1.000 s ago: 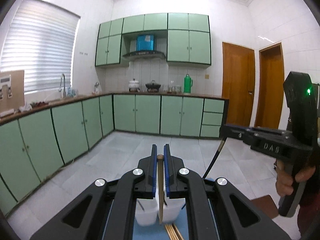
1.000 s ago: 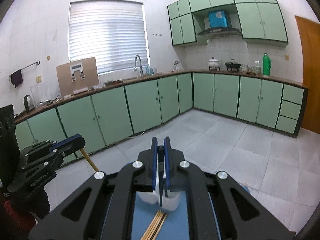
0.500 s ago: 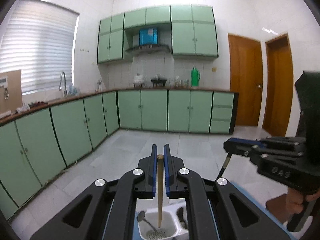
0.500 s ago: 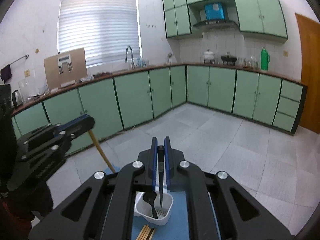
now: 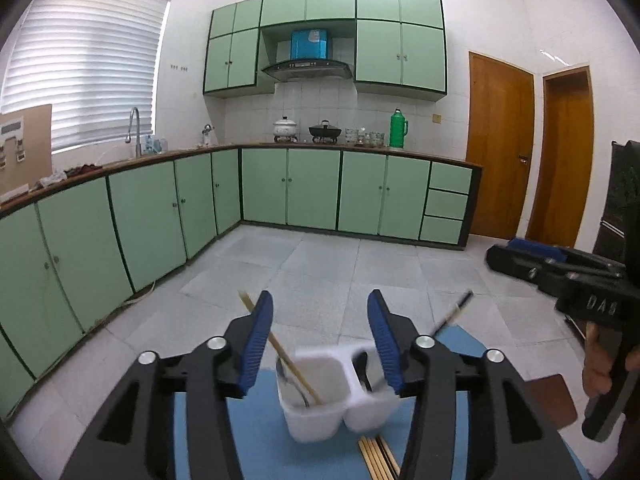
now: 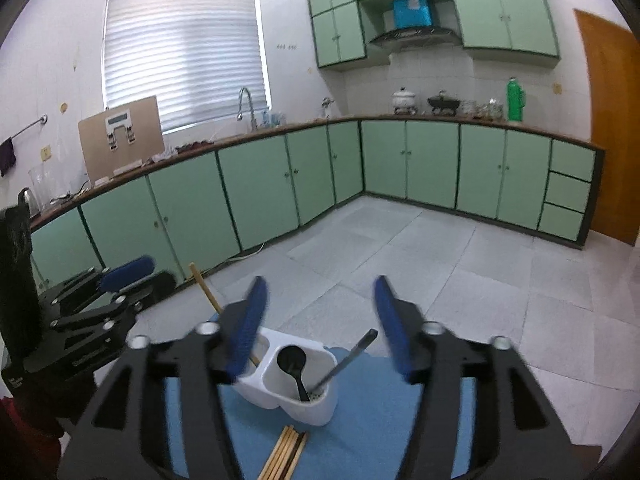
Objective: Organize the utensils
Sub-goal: 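Withdraw both tools from the holder back over the chopsticks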
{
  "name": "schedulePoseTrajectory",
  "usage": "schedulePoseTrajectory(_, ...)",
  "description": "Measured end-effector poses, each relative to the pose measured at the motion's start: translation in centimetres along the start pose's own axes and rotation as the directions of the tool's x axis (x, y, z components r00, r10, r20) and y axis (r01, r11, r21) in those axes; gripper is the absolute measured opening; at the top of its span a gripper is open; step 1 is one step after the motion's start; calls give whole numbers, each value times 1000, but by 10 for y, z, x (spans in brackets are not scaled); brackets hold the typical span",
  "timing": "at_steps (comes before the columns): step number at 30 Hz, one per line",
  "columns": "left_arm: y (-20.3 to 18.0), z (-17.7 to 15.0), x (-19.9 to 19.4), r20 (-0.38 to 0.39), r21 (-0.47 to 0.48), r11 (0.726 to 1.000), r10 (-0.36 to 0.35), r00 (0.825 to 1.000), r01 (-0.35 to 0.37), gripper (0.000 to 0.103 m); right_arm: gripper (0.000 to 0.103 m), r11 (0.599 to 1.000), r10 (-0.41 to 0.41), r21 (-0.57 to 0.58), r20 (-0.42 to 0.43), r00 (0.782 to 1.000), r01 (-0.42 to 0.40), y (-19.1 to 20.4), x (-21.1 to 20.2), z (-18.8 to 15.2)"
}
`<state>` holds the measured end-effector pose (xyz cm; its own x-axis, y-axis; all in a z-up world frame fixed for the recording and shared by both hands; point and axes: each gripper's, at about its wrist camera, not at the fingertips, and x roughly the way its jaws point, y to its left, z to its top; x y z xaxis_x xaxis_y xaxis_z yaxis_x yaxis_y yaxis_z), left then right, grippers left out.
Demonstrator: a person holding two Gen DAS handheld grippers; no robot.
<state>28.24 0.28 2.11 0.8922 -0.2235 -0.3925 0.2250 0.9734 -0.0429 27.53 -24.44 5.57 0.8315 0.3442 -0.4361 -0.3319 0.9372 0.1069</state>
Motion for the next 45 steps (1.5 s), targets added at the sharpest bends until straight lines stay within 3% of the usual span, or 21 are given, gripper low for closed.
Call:
schedulePoseTrajectory(3,-2,-26,-24,-28,-21,1000,5,1000,-5,62,79,1000,-11,3,15,1000,10,4,-26,-19)
schedulePoseTrajectory(6,-5,-62,-45,-79,-43,999,14,997,-17,64,85,999,-37,-1,15,999,37,11,-49,-50)
schedulePoseTrajectory(10,-8,-108,-62,-154,-58,998,28,988,-37,65,86,998,-53,33,-65,996,56,17,-64,-105)
schedulePoseTrajectory(17,-16,-196,-66,-335,-67,994,57,940,-84,66,86,990,-100,79,-236,967,121,29,-64,-196)
schedulePoseTrajectory(23,-29,-239,-65,-408,-25,995,77,910,-96,66,85,987,-114,70,-318,941,143,45,-65,-251)
schedulePoseTrajectory(34,-38,-257,-66,-412,-11,994,97,906,-112,66,71,995,-79,30,-385,919,98,73,-59,-288)
schedulePoseTrajectory(43,-35,-259,-64,-414,-16,994,94,905,-110,67,64,993,-103,1,-430,897,114,76,-50,-292)
schedulePoseTrajectory(45,-34,-259,-64,-413,-20,994,92,906,-110,67,61,989,-142,-27,-437,888,145,75,-49,-292)
